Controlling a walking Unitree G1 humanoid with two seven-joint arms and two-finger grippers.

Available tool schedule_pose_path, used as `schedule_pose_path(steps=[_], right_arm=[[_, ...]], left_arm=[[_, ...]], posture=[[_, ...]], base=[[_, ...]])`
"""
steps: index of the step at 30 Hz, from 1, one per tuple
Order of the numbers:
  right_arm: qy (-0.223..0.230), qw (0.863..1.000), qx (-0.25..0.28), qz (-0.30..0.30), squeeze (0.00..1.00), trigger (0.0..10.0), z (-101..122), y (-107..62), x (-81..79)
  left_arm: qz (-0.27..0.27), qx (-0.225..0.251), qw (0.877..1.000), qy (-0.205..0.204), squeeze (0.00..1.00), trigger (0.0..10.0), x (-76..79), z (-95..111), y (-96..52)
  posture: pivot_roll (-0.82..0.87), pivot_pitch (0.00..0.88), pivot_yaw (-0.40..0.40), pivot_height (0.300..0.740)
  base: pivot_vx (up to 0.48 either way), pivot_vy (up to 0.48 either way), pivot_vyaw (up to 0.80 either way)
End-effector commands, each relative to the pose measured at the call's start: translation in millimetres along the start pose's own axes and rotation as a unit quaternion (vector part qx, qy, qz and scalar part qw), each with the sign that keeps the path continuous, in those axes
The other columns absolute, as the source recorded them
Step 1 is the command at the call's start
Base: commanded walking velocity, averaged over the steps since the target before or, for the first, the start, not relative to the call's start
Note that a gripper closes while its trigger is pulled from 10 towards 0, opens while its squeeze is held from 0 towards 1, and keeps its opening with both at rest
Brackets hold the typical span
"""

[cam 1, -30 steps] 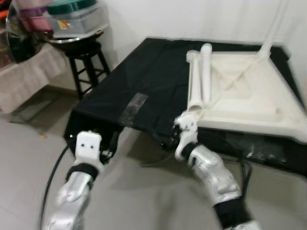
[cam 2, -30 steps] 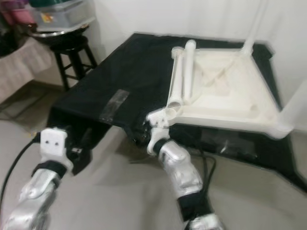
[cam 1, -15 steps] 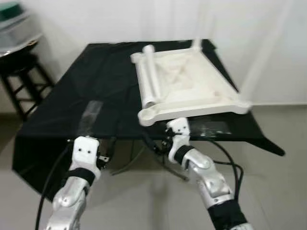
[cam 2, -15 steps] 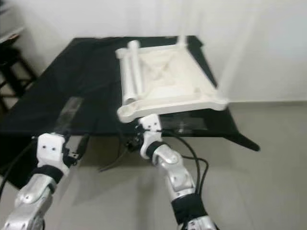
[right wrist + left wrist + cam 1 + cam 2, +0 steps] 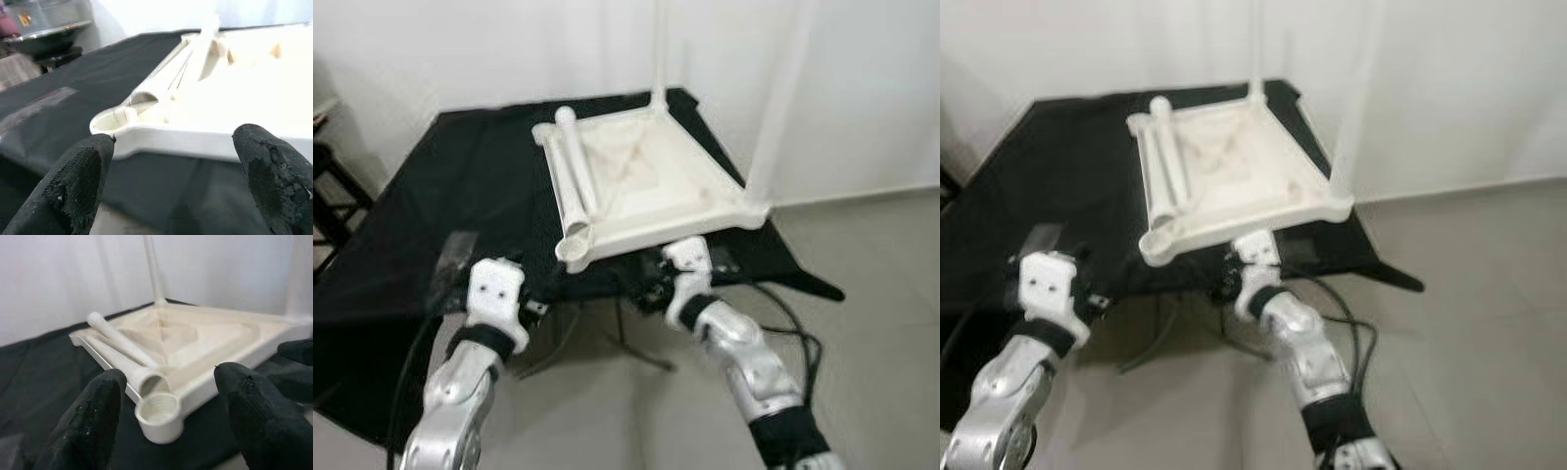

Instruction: Building children table

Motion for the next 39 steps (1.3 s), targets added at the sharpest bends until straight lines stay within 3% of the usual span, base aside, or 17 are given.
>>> schedule_pose_path(steps=[1, 9, 10, 13, 16, 20, 27, 31, 33, 35, 36, 37, 38, 39], right_arm=[[0.005, 1.000, 0.011, 0.026, 0.00, 10.0, 3, 5.7, -16.1], [0.006, 1.000, 0.011, 0.028, 0.00, 10.0, 3, 5.7, -16.9], [0.008, 1.000, 0.011, 0.026, 0.00, 10.0, 2, 5.7, -16.2], [0.008, 1.000, 0.011, 0.026, 0.00, 10.0, 2, 5.7, -16.2], [0.011, 1.000, 0.011, 0.022, 0.00, 10.0, 2, 5.5, -14.7], [0.013, 1.000, 0.009, 0.019, 0.00, 10.0, 1, 5.4, -12.9], [0.014, 1.000, 0.005, 0.023, 0.00, 10.0, 0, 5.3, -13.1], [0.016, 1.000, 0.004, 0.024, 0.00, 10.0, 0, 5.5, -13.3], [0.016, 1.000, 0.004, 0.024, 0.00, 10.0, 0, 5.5, -13.3], [0.020, 0.999, 0.002, 0.025, 0.00, 10.0, -1, 5.8, -14.0], [0.020, 0.999, 0.002, 0.025, 0.00, 10.0, -1, 5.8, -14.0], [0.021, 0.999, 0.001, 0.025, 0.00, 10.0, -1, 5.9, -14.1], [0.021, 0.999, 0.001, 0.025, 0.00, 10.0, -1, 5.9, -14.1], [0.022, 0.999, 0.001, 0.024, 0.00, 10.0, -2, 5.9, -13.9]], left_arm=[[0.002, 0.007, 1.000, 0.010, 0.00, 10.0, -7.9, 7, 0.3], [-0.006, 0.014, 1.000, 0.021, 0.00, 10.0, -8.8, 12, 2.5], [-0.021, 0.010, 0.999, 0.041, 0.00, 10.0, -6.3, 13, 3.7], [-0.021, 0.010, 0.999, 0.041, 0.00, 10.0, -6.3, 13, 3.7], [-0.036, 0.001, 0.997, 0.067, 0.00, 10.0, -3.3, 10, 5.0], [-0.045, -0.021, 0.993, 0.104, 0.00, 10.0, -4.2, 2, 5.5], [-0.058, -0.050, 0.990, 0.119, 0.00, 10.0, -12.1, -2, -2.5], [-0.110, -0.077, 0.977, 0.167, 0.00, 10.0, -7.8, -8, -11.9], [-0.110, -0.077, 0.977, 0.167, 0.00, 10.0, -7.8, -8, -11.9], [-0.157, -0.110, 0.955, 0.226, 0.00, 10.0, -5.5, -18, -20.8], [-0.157, -0.110, 0.955, 0.226, 0.00, 10.0, -5.5, -18, -20.8], [-0.174, -0.128, 0.942, 0.256, 0.00, 10.0, -6.7, -24, -25.0], [-0.174, -0.128, 0.942, 0.256, 0.00, 10.0, -6.7, -24, -25.0], [-0.183, -0.142, 0.933, 0.277, 0.00, 10.0, -8.5, -27, -27.7]], posture=[[-0.06, 0.048, 0.052, 0.740], [-0.06, 0.047, 0.052, 0.740], [-0.06, 0.047, 0.052, 0.740], [-0.06, 0.047, 0.052, 0.740], [-0.06, 0.046, 0.052, 0.740], [-0.06, 0.050, 0.052, 0.740], [-0.07, 0.057, 0.049, 0.740], [-0.07, 0.060, 0.052, 0.740], [-0.07, 0.060, 0.052, 0.740], [-0.07, 0.061, 0.054, 0.740], [-0.07, 0.061, 0.054, 0.740], [-0.07, 0.061, 0.054, 0.740], [-0.07, 0.061, 0.054, 0.740], [-0.07, 0.061, 0.054, 0.740]], base=[[0.428, 0.000, 0.00], [0.430, 0.000, 0.00], [0.428, 0.000, 0.00], [0.428, 0.000, 0.00], [0.413, 0.000, 0.00], [0.000, 0.000, 0.00], [0.000, 0.000, 0.00], [0.000, 0.000, 0.00], [0.000, 0.000, 0.00], [0.000, 0.000, 0.00], [0.000, 0.000, 0.00], [0.000, 0.000, 0.00], [0.000, 0.000, 0.00], [0.000, 0.000, 0.00]])
Point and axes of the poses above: a point about 5 cm out from each wrist's last joint towards the gripper, its own y axis pointing out of the wrist towards the gripper, its own z axis along the axis of the wrist's last joint, x = y × z, the point moved 6 cm from there along y, pointing out of the wrist towards the gripper, and after that the axes turned 4 degrees about -y, right-handed, at the moved point
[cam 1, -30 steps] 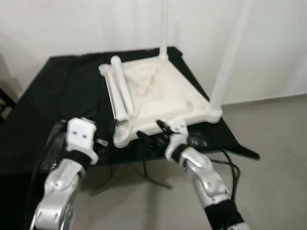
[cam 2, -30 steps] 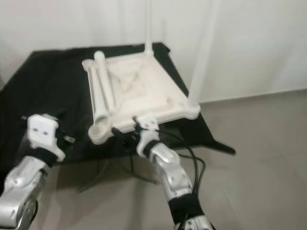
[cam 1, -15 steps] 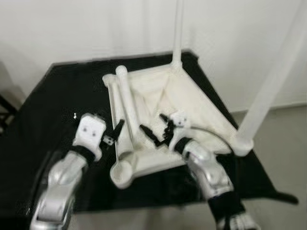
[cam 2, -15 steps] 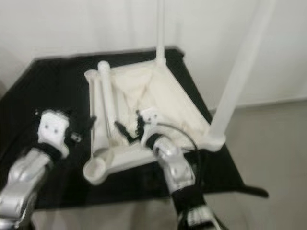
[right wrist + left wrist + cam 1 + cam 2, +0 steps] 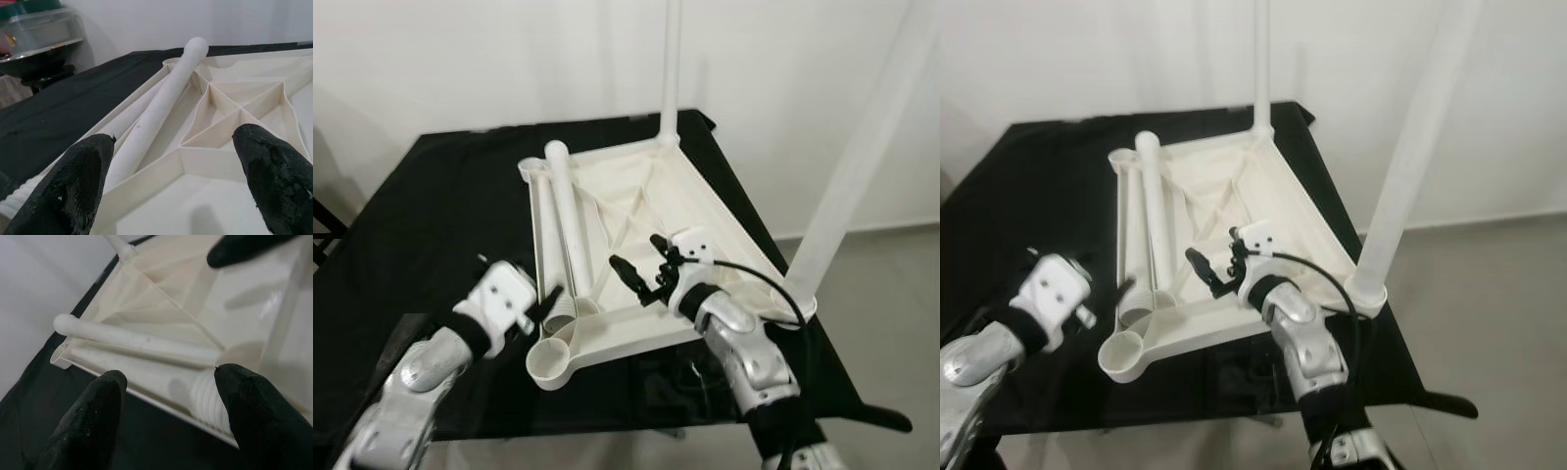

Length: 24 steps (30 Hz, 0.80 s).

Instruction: Building children table

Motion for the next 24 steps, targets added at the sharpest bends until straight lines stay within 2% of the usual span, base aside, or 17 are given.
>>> schedule_pose_path(steps=[1, 7, 14, 15, 16, 19, 20, 21, 23, 24], right_arm=[[0.008, 1.000, -0.009, 0.005, 0.00, 10.0, -5, -0.1, -3.3], [0.009, 1.000, -0.017, 0.004, 0.00, 10.0, -8, 0.0, -3.1], [0.005, 1.000, -0.023, 0.010, 0.00, 10.0, -10, 0.3, -5.3], [-0.015, 0.999, -0.031, 0.033, 0.00, 10.0, -12, -1.0, -11.9], [-0.015, 0.999, -0.031, 0.033, 0.00, 10.0, -12, -1.0, -11.9], [-0.047, 0.995, -0.048, 0.078, 0.00, 10.0, -18, -5.5, -24.8], [-0.047, 0.995, -0.048, 0.078, 0.00, 10.0, -18, -5.5, -24.8], [-0.045, 0.995, -0.049, 0.078, 0.00, 10.0, -19, -5.6, -25.1], [-0.045, 0.995, -0.049, 0.078, 0.00, 10.0, -19, -5.6, -25.1], [-0.042, 0.995, -0.050, 0.077, 0.00, 10.0, -19, -5.2, -25.0]], left_arm=[[-0.021, -0.018, 0.999, 0.027, 0.00, 10.0, 5.0, -6, -1.9], [-0.054, -0.063, 0.993, 0.087, 0.00, 10.0, 3.5, -21, -13.4], [-0.062, -0.070, 0.991, 0.097, 0.00, 10.0, 2.6, -22, -16.9], [-0.071, -0.073, 0.989, 0.104, 0.00, 10.0, 2.8, -23, -18.4], [-0.071, -0.073, 0.989, 0.104, 0.00, 10.0, 2.8, -23, -18.4], [-0.100, -0.085, 0.982, 0.137, 0.00, 10.0, 4.8, -24, -21.1], [-0.100, -0.085, 0.982, 0.137, 0.00, 10.0, 4.8, -24, -21.1], [-0.112, -0.094, 0.977, 0.156, 0.00, 10.0, 5.8, -28, -22.1], [-0.112, -0.094, 0.977, 0.156, 0.00, 10.0, 5.8, -28, -22.1], [-0.123, -0.111, 0.969, 0.186, 0.00, 10.0, 6.3, -36, -21.1]], posture=[[-0.07, 0.061, 0.054, 0.740], [-0.06, 0.064, 0.061, 0.740], [-0.06, 0.065, 0.062, 0.740], [-0.06, 0.065, 0.069, 0.740], [-0.06, 0.065, 0.069, 0.740], [-0.04, 0.066, 0.070, 0.740], [-0.04, 0.066, 0.070, 0.740], [-0.04, 0.068, 0.070, 0.740], [-0.04, 0.068, 0.070, 0.740], [-0.05, 0.070, 0.076, 0.740]], base=[[0.000, 0.000, 0.00], [0.000, 0.000, 0.00], [0.000, 0.000, 0.00], [0.000, 0.000, 0.00], [0.000, 0.000, 0.00], [0.000, 0.000, 0.00], [0.000, 0.000, 0.00], [0.000, 0.000, 0.00], [0.000, 0.000, 0.00], [0.000, 0.000, 0.00]])
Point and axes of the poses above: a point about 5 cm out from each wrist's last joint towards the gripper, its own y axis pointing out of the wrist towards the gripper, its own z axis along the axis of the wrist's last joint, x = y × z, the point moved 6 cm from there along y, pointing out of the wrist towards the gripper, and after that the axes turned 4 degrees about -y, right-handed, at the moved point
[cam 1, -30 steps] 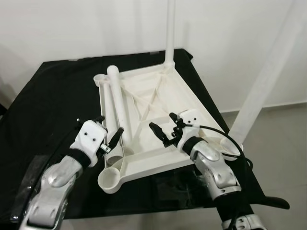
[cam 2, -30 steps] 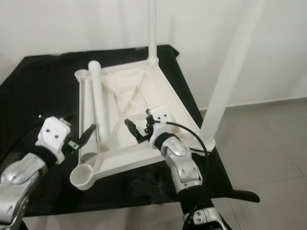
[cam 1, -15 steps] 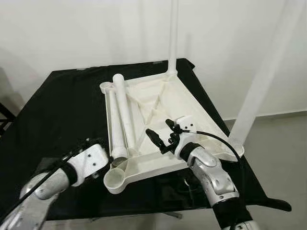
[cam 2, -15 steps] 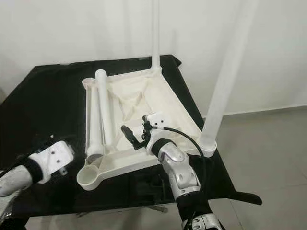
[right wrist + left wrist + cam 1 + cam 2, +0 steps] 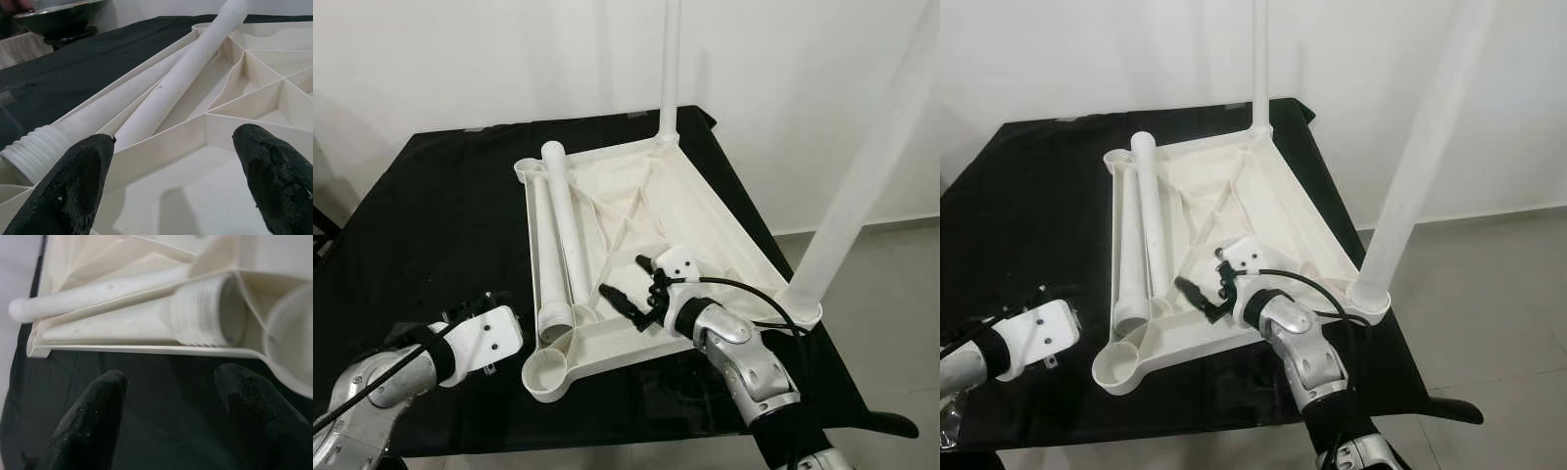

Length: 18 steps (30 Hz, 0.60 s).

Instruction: Building children table

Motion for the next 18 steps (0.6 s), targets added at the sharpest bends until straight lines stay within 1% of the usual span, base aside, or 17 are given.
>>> schedule_pose_path(steps=[1, 3, 7, 8, 9, 11, 15, 16, 17, 18], right_arm=[[-0.002, 1.000, -0.004, 0.005, 0.00, 10.0, 0, 0.3, -3.5], [-0.002, 1.000, -0.004, 0.004, 0.00, 10.0, 0, 0.5, -3.6], [-0.002, 1.000, -0.005, 0.005, 0.00, 10.0, 0, 0.7, -4.0], [-0.003, 1.000, -0.006, 0.005, 0.00, 10.0, 0, 0.4, -4.1], [-0.003, 1.000, -0.006, 0.005, 0.00, 10.0, 0, 0.4, -4.1], [-0.007, 1.000, -0.006, 0.007, 0.00, 10.0, -1, 0.6, -4.7], [-0.012, 1.000, -0.006, 0.009, 0.00, 10.0, 0, 1.2, -5.8], [-0.043, 0.999, -0.004, 0.018, 0.00, 10.0, 4, 3.2, -9.5], [-0.043, 0.999, -0.004, 0.018, 0.00, 10.0, 4, 3.2, -9.5], [-0.066, 0.997, -0.004, 0.026, 0.00, 10.0, 7, 3.8, -11.9]], left_arm=[[-0.020, -0.020, 0.999, 0.028, 0.00, 10.0, 6.2, -8, 1.4], [-0.019, -0.026, 0.999, 0.036, 0.00, 10.0, 6.2, -10, 3.0], [-0.019, -0.028, 0.999, 0.039, 0.00, 10.0, 6.9, -11, 5.6], [-0.016, -0.026, 0.999, 0.040, 0.00, 10.0, 7.6, -9, 9.7], [-0.016, -0.026, 0.999, 0.040, 0.00, 10.0, 7.6, -9, 9.7], [-0.016, -0.017, 0.999, 0.037, 0.00, 10.0, 10.5, -4, 17.0], [-0.018, -0.015, 0.999, 0.038, 0.00, 10.0, 11.6, -2, 19.5], [-0.031, -0.019, 0.998, 0.055, 0.00, 10.0, 14.0, -3, 22.8], [-0.031, -0.019, 0.998, 0.055, 0.00, 10.0, 14.0, -3, 22.8], [-0.035, -0.023, 0.997, 0.064, 0.00, 10.0, 14.0, -5, 23.4]], posture=[[-0.05, 0.070, 0.076, 0.740], [-0.05, 0.070, 0.077, 0.740], [-0.05, 0.069, 0.081, 0.740], [-0.05, 0.068, 0.081, 0.740], [-0.05, 0.068, 0.081, 0.740], [-0.05, 0.063, 0.084, 0.740], [-0.05, 0.059, 0.084, 0.740], [-0.04, 0.052, 0.085, 0.740], [-0.04, 0.052, 0.085, 0.740], [-0.04, 0.052, 0.086, 0.740]], base=[[0.000, 0.000, 0.00], [0.000, 0.000, 0.00], [0.000, 0.000, 0.00], [0.000, 0.000, 0.00], [0.000, 0.000, 0.00], [0.000, 0.000, 0.00], [0.000, 0.000, 0.00], [0.000, 0.000, 0.00], [0.000, 0.000, 0.00], [0.000, 0.000, 0.00]])
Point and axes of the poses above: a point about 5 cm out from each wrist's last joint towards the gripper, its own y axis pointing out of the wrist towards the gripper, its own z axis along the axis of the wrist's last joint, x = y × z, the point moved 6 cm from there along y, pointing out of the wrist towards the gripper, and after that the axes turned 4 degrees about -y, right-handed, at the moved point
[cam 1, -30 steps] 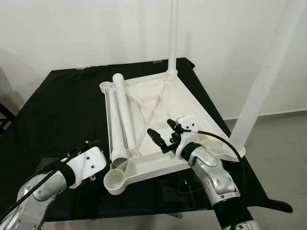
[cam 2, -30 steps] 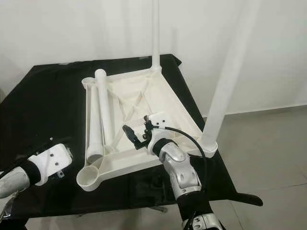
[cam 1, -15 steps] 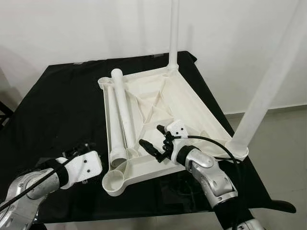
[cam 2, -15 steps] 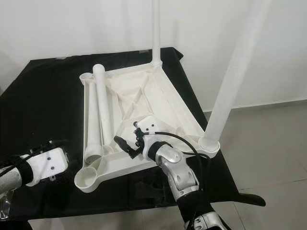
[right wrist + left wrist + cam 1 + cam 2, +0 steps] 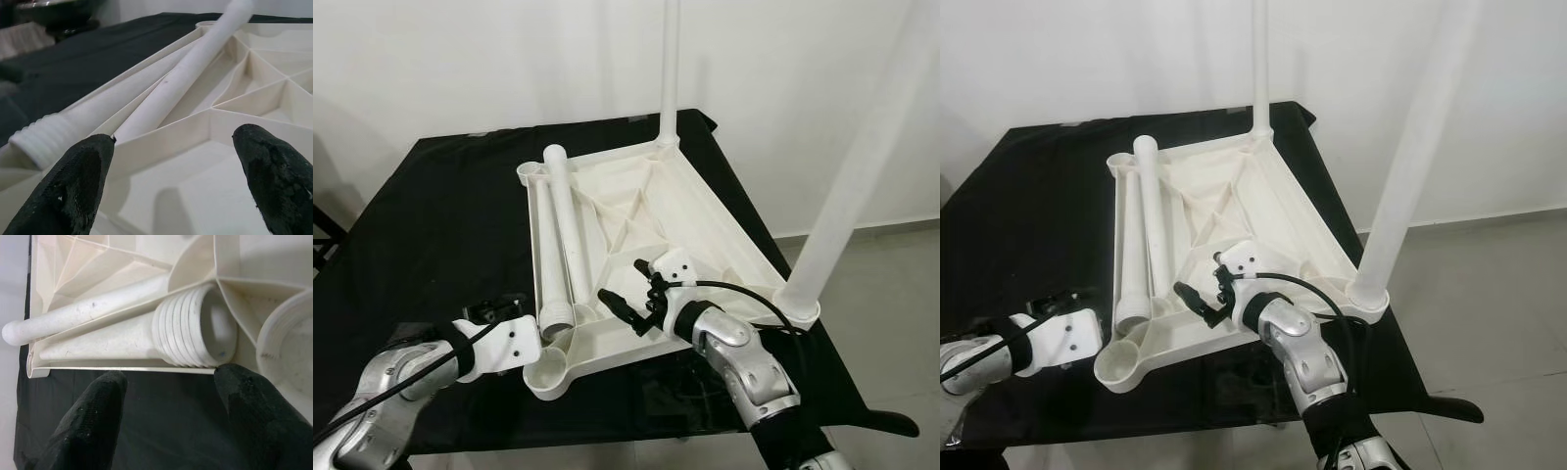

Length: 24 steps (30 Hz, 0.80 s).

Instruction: Building children table

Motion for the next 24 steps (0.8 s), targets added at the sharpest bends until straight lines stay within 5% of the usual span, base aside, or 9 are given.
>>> schedule_pose_path(steps=[1, 6, 11, 24], right_arm=[[-0.030, 0.999, 0.011, 0.014, 0.00, 10.0, 9, 3.0, -6.6], [-0.119, 0.989, 0.062, 0.067, 0.00, 10.0, 62, 0.6, -0.6], [-0.160, 0.980, 0.090, 0.074, 0.00, 10.0, 101, 4.5, 10.1], [-0.168, 0.983, 0.026, 0.067, 0.00, 10.0, 92, 24.0, 12.6]], left_arm=[[-0.018, -0.017, 1.000, 0.015, 0.00, 10.0, 5.8, -7, 0.8], [-0.020, -0.041, 0.998, 0.039, 0.00, 10.0, -0.2, -20, -1.6], [-0.027, -0.054, 0.996, 0.058, 0.00, 10.0, 0.1, -27, 1.7], [-0.080, -0.039, 0.990, 0.105, 0.00, 10.0, 14.4, -20, 19.0]], posture=[[-0.04, 0.052, 0.086, 0.740], [-0.04, 0.050, 0.090, 0.740], [-0.04, 0.047, 0.078, 0.740], [-0.04, 0.045, 0.074, 0.740]], base=[[0.000, 0.000, 0.00], [0.000, 0.000, 0.00], [0.000, 0.000, 0.00], [0.000, 0.000, 0.00]])
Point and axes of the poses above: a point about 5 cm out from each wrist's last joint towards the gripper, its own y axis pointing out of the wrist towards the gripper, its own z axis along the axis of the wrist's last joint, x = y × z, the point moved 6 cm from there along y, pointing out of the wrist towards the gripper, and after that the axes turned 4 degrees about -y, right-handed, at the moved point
